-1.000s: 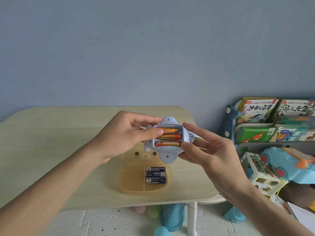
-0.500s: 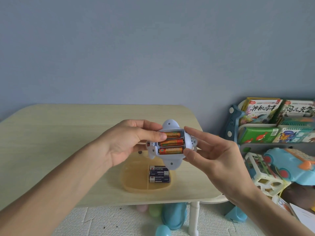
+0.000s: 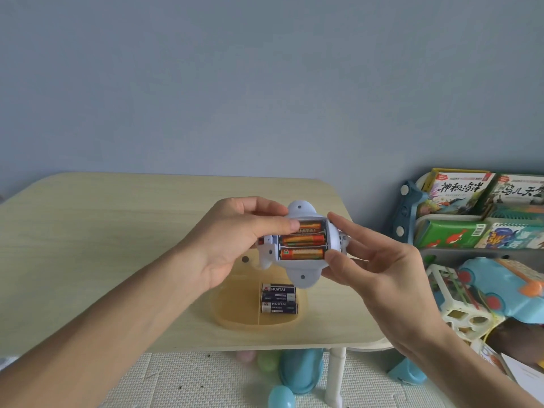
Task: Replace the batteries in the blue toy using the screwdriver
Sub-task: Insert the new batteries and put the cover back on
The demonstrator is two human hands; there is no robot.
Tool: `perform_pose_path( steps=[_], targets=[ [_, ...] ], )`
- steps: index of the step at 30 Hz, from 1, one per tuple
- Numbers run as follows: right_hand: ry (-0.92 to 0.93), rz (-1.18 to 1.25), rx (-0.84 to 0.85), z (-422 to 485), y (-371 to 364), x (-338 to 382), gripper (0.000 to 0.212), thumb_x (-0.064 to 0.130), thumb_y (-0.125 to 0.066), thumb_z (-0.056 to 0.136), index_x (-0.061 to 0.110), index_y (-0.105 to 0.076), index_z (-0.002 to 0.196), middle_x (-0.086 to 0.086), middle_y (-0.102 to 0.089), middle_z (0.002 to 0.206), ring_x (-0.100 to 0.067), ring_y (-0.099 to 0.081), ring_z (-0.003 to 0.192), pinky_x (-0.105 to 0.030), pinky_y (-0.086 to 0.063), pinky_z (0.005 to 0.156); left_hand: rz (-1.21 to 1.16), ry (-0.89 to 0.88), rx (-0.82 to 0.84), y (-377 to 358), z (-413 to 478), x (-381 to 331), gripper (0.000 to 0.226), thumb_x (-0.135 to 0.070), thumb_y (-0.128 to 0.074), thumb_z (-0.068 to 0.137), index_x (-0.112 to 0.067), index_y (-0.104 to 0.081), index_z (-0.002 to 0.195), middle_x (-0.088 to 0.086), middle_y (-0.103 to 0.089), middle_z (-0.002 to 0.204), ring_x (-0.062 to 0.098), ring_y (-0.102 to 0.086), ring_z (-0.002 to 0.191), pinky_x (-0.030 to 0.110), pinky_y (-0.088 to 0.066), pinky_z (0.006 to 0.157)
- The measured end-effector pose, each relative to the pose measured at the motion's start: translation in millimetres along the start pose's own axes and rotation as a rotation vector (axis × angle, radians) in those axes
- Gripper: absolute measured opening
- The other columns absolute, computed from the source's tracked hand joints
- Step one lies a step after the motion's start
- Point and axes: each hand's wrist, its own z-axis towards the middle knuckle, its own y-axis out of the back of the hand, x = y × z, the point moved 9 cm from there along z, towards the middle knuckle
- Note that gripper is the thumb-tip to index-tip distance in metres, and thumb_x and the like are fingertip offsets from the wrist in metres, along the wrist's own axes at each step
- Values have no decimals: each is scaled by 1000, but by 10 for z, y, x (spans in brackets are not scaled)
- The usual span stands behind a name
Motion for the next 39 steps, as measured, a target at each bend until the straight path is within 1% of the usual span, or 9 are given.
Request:
perform_pose_path(
  steps=[2,6,10,15,18,24,29,35,39],
  targets=[
    [-47,86,-11,30,12,-52,44,-4,-70,92,22,-73,127,-8,-86,105,-32,-81,102,-36,-68,84,29,-95,32,-2,-9,-61,25,-22,-93,75,-20,-80,96,5,-80,98,19,-73,89,36,-54,83],
    [-138,226,-25,81,56,-137,43,1,-68,94,16,-70,134,-14,-84,107,-34,-81,102,-35,-67,87,185,-222,280,-93,-97,-72,66,-25,-97,74,-30,-68,133,-4,-76,131,17,-73,118,33,-60,98],
    [-148,229,54,101,-9,-137,48,12,-72,88,18,-68,135,-15,-84,110,-33,-81,102,-38,-67,89,220,-320,216,-22,-104,-54,77,-13,-91,68,-27,-64,139,-7,-77,129,16,-77,111,30,-62,91],
    [-55,-178,72,289,174,-78,55,32,-81,80,17,-74,132,0,-84,114,-20,-82,102,-38,-66,92,209,-318,177,235,-82,-16,74,-9,-85,70,-27,-63,139,-8,-78,129,26,-77,109,34,-66,85],
    [25,-589,-24,488,467,-41,45,37,-83,85,24,-77,127,11,-83,112,-4,-80,100,-24,-62,94,191,-290,176,380,-79,20,77,-9,-82,73,-23,-59,145,-12,-77,132,16,-76,117,22,-62,88],
    [-10,-1003,-11,747,528,-359,60,58,-82,79,32,-73,132,5,-75,132,-17,-69,118,-29,-50,93,156,-269,181,418,-56,130,75,-10,-81,75,-24,-59,145,-13,-76,132,12,-74,119,19,-60,89],
    [-34,-1045,4,913,460,-624,57,50,-83,84,25,-72,135,3,-74,136,-25,-64,129,-32,-46,102,135,-264,196,442,-12,191,77,-9,-82,75,-24,-59,147,-9,-75,135,21,-75,120,25,-61,93],
    [-88,-1012,-27,988,498,-701,51,40,-84,86,27,-73,135,0,-75,134,-24,-64,127,-23,-39,93,132,-273,185,484,8,185,75,-9,-82,75,-26,-61,144,-8,-76,134,20,-76,117,23,-61,90],
    [-30,-865,-78,934,517,-470,56,33,-90,80,27,-73,132,6,-78,123,-19,-73,114,-31,-53,98,141,-278,188,439,6,186,75,-7,-82,75,-25,-61,144,-6,-76,134,20,-77,115,28,-62,94]
  ],
)
